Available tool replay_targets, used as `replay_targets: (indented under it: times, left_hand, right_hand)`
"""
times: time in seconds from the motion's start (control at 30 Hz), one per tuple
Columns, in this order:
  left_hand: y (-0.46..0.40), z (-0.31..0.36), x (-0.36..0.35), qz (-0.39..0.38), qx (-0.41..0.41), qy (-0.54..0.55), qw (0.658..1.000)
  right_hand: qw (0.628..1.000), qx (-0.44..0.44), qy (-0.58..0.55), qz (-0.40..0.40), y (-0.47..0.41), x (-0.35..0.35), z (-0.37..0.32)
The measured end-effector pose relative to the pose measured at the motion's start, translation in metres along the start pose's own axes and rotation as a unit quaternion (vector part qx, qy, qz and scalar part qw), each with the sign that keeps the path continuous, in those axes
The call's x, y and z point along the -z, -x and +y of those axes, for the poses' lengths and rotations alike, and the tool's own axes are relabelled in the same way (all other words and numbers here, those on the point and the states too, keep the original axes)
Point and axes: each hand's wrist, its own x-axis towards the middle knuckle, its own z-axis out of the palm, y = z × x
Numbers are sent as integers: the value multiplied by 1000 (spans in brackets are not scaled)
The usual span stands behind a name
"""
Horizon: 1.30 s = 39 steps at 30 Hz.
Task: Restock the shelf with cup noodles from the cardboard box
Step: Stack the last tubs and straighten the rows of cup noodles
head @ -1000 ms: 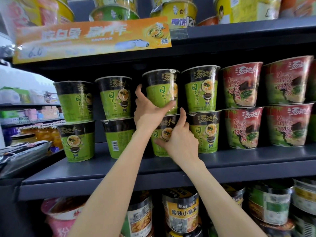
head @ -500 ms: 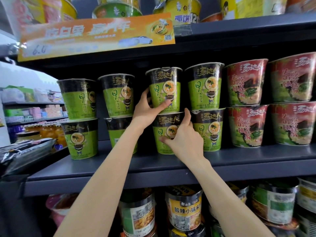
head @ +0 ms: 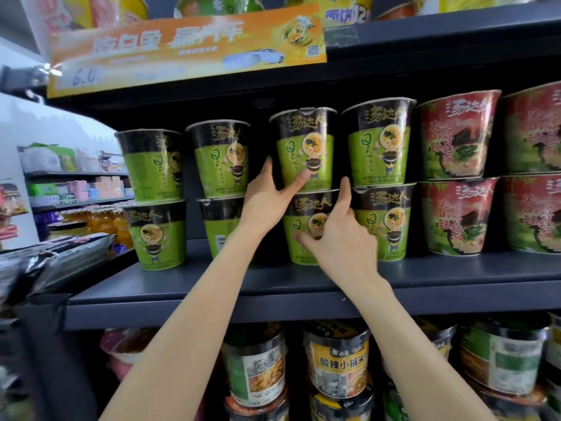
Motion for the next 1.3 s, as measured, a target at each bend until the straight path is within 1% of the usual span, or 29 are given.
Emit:
replay_targets:
  times: [0.07,0.13,0.17,0.2,0.23,0.3,0.37,0.4,0.47,0.57,0.63,0.7,0.9,1.0,1.07,1.17,1.23,1.3]
  left_hand:
    - [23,0,13,68,-68,0,995]
    - [46,-7,32,162,-157,-31,974]
    - [54,-13,42,199,-183,-50,961]
    - [58,-21,52,224,-190,-64,954]
    - [60,-30,62,234,-178,-71,953]
    - [59,-46,77,211,-100,-71,970]
    - [53,-61,85,158,-3,-69,985]
    - [50,-66,86,133,30,-65,989]
    - [46,-71,86,95,62,-52,992]
    - [43,-72,82,70,73,-37,994]
    - [43,-73,81,66,70,-45,994]
    - [43,-77,83,62,65,-45,995]
    - [36,-84,85,24,75,-16,997]
    - [31,-85,84,18,73,-3,997]
    - [28,-88,83,23,70,3,997]
    - [27,-91,87,17,72,21,997]
    - [27,-93,91,8,79,32,996]
    - [24,-99,94,-5,83,39,996]
  right_hand:
    - [997,36,18,63,8,10,-4]
    - [988,93,-33,119,16,18,-14]
    - [982,126,-75,121,19,20,-22]
    - [976,151,-118,102,19,19,-30]
    - [972,161,-160,65,18,15,-38]
    - [965,152,-210,-34,12,1,-53]
    - [962,115,-204,-138,1,-18,-65]
    - [958,91,-203,-182,-4,-26,-71]
    - [943,40,-220,-245,-14,-41,-80]
    - [920,-19,-246,-304,-20,-52,-85]
    - [914,-27,-254,-314,-17,-55,-84]
    - [917,-18,-256,-306,-10,-53,-80]
    - [930,37,-265,-251,14,-38,-67]
    - [932,49,-267,-241,22,-33,-63]
    - [939,58,-250,-231,22,-31,-61]
    - [963,62,-186,-184,14,-30,-62]
    - [965,48,-167,-194,7,-33,-68]
    - [955,27,-184,-231,3,-38,-74]
